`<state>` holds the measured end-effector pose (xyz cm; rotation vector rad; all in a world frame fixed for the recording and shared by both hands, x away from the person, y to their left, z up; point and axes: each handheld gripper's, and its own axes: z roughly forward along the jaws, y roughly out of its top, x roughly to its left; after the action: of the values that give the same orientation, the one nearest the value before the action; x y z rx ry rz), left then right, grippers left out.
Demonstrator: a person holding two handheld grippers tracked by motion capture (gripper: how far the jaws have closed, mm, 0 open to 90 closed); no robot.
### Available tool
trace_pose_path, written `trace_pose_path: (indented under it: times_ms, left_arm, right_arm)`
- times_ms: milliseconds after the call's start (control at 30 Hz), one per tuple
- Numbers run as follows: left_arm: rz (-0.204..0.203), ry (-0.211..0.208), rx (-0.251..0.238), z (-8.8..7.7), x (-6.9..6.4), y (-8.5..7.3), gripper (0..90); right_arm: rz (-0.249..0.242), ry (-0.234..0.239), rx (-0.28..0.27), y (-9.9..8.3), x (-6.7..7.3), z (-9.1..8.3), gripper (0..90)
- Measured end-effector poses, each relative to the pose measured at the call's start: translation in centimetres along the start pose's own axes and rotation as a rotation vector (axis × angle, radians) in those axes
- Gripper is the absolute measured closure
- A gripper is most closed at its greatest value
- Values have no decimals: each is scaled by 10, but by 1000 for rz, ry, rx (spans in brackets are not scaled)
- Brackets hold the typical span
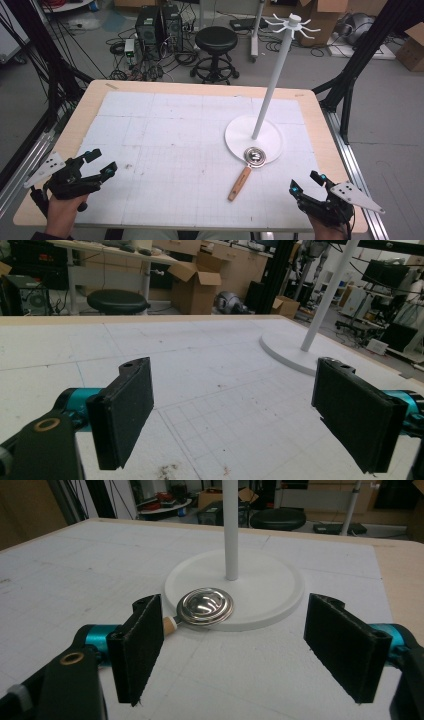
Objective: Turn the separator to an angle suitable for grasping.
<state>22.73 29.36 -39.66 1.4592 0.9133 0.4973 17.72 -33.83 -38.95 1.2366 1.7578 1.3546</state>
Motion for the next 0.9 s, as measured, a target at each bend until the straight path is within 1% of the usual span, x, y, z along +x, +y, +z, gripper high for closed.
trace_pose_path:
  times_ms: [67, 100, 167, 200, 233, 267, 300, 333, 367, 400, 433, 467, 500, 533, 567, 600, 633, 700, 733, 767, 800, 833, 867, 900]
  left_arm:
    - [-2, 2, -3, 0, 1, 0, 173]
    - [-8, 4, -5, 0, 2, 0, 173]
    - [-10, 5, -4, 0, 2, 0, 173]
    - [-15, 6, 0, 0, 3, -1, 174]
    - [-24, 7, 0, 0, 3, -1, 174]
    - [-35, 9, -1, 0, 5, -2, 175]
    - [-35, 9, -1, 0, 5, -2, 175]
    - [-45, 13, -6, 0, 6, -2, 175]
    - [-49, 13, -6, 0, 6, -2, 175]
    - [-49, 13, -6, 0, 6, -2, 176]
    - [-57, 10, -3, 1, 6, -2, 176]
    - [-57, 10, -3, 1, 6, -2, 177]
    - [-55, 9, 0, 2, 6, -2, 177]
    - [-52, 4, 3, 4, 5, -2, 179]
    - [-52, 4, 3, 4, 5, -2, 180]
    - [-38, -3, 13, 5, 5, -2, 181]
    - [-38, -3, 13, 5, 5, -2, 184]
    - [-35, -4, 19, 5, 5, -3, 185]
    - [-36, -2, 20, 4, 6, -3, 187]
    - [-41, -1, 15, 3, 6, -3, 187]
    - [-48, -3, 7, 2, 6, -3, 188]
    - [-48, -4, 3, 1, 7, -2, 188]
    - [-48, -2, -2, 1, 8, -2, 188]
    - [-48, -2, -2, 1, 8, -2, 188]
  right_arm:
    - [2, 2, 2, 0, 0, 1, 236]
    - [9, 14, 11, -2, 1, 3, 239]
    - [6, 19, 14, -2, 1, 5, 243]
    - [8, 32, 12, -3, 3, 9, 310]
    - [8, 32, 12, -3, 3, 9, 310]
    - [4, 45, 12, -4, 7, 15, 335]
    - [4, 45, 12, -4, 7, 15, 335]
    - [-18, 70, 45, -5, 11, 25, 427]
    - [-33, 89, 56, -6, 12, 31, 485]
    - [-45, 105, 77, -6, 14, 37, 582]
    - [-61, 129, 110, -7, 17, 43, 730]
    - [-61, 129, 110, -7, 17, 43, 730]
    - [-83, 155, 149, -9, 20, 49, 812]
    - [-120, 199, 229, -13, 28, 62, 890]
    - [-120, 199, 229, -13, 28, 62, 890]
    - [-170, 234, 296, -16, 38, 74, 890]
    - [-170, 234, 296, -16, 38, 74, 890]
    - [-215, 270, 333, -16, 49, 85, 891]
    - [-263, 296, 374, -18, 60, 95, 892]
    - [-263, 296, 374, -18, 60, 95, 892]
    - [-291, 306, 404, -19, 66, 101, 892]
    - [-330, 316, 438, -21, 72, 106, 893]
    - [-408, 329, 474, -25, 84, 112, 895]
    - [-408, 329, 474, -25, 84, 112, 895]
